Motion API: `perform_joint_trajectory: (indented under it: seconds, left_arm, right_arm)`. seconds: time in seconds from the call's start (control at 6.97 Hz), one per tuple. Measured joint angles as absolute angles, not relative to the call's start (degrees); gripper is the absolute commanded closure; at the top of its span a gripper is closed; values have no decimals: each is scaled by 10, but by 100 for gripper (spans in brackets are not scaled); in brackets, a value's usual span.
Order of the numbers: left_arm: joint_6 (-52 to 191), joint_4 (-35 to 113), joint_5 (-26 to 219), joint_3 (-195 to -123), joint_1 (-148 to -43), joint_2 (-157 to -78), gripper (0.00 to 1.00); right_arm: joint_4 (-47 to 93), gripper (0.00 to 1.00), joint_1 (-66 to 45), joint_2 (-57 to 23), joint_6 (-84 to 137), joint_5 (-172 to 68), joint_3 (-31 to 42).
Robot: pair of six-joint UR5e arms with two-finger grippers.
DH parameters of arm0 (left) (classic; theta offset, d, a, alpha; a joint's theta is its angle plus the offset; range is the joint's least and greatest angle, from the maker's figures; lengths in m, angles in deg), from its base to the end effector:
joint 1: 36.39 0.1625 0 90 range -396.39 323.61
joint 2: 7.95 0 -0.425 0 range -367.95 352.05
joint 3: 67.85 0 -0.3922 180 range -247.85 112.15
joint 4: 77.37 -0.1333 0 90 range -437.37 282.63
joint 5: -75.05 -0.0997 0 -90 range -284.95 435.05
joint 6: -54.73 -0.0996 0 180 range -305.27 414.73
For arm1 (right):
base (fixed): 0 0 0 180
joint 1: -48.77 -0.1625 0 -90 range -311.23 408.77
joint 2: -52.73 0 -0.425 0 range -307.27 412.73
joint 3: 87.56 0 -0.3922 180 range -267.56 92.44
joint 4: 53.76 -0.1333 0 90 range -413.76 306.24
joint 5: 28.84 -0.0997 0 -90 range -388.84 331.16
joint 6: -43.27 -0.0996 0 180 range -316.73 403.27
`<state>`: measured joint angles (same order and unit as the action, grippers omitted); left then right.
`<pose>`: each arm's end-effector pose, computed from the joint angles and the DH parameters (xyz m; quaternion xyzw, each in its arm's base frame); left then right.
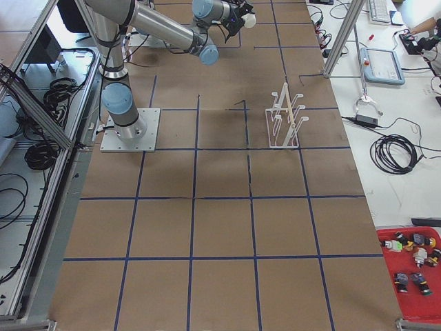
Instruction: Transfer IKEA cup to right arm and place on rack
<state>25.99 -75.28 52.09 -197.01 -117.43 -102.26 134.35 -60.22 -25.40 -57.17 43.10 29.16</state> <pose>-0.1576 -0.4449 0.3585 -0.3383 -0.7244 0.4635 0.3819 0.3265 -0.4441 0.3717 0.5003 0.7006 -0.1296 0.4920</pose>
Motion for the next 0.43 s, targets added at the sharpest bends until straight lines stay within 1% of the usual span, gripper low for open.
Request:
perform_joint_trajectory:
  seconds: [0.14,0.43]
  left_arm:
    - [276,-763,520,-1970,-1173,-1025,1]
    - [286,-774,519,-1969,-1155,-1028,1]
  right_arm:
    - [1344,69,-602,-254,-572,431,291]
    - [1346,70,-599,-252,-570,431,284]
